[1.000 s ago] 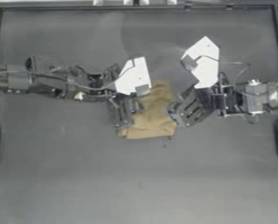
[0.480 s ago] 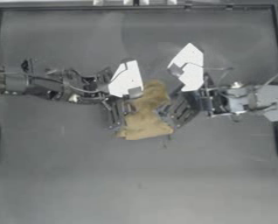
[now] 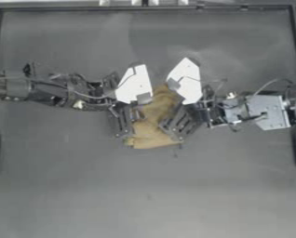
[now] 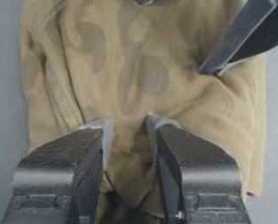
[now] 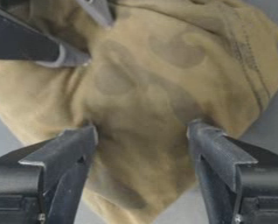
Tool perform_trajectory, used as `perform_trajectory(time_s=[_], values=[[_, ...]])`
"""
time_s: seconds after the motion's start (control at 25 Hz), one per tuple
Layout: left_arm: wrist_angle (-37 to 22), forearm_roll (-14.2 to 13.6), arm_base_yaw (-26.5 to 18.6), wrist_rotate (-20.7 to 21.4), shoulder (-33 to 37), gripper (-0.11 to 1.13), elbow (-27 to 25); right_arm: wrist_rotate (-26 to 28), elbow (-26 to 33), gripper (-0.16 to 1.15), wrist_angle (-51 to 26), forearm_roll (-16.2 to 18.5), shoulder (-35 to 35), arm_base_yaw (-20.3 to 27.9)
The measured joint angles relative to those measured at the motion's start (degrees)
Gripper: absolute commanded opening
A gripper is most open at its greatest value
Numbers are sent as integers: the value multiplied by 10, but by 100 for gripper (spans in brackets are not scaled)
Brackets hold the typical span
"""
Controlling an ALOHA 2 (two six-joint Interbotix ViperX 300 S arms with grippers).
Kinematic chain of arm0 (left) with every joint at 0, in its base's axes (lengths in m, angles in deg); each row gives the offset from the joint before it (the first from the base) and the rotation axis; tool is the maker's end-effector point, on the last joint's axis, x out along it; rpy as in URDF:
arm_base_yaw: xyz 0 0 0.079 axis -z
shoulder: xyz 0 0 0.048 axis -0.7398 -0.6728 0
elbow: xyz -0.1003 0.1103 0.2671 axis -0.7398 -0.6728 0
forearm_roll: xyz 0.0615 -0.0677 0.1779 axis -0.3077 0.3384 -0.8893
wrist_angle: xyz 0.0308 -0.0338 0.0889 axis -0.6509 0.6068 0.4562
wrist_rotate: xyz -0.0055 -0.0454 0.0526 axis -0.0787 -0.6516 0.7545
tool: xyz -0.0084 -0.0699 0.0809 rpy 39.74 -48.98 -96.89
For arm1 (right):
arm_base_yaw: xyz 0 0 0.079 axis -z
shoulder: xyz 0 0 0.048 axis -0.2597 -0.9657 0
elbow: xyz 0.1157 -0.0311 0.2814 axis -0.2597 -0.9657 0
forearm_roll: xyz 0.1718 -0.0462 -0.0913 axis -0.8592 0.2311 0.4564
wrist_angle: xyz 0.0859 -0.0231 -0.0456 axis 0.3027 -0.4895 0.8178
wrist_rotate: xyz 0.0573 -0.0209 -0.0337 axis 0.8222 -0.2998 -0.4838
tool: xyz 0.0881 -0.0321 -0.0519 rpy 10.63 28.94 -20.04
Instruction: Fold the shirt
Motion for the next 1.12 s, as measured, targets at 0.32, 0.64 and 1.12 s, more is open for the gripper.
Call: perform_trajectory(time_s=[0.32,0.64,1.12], values=[[1,2,11,0,-18,72,10,-4,-5,83,4,-1,-11,-1],[2,13,19,0,-23,72,12,-5,-12,81,3,-8,-14,-20],[-2,37,46,1,-24,72,13,-6,-15,81,-6,-32,-12,-53]])
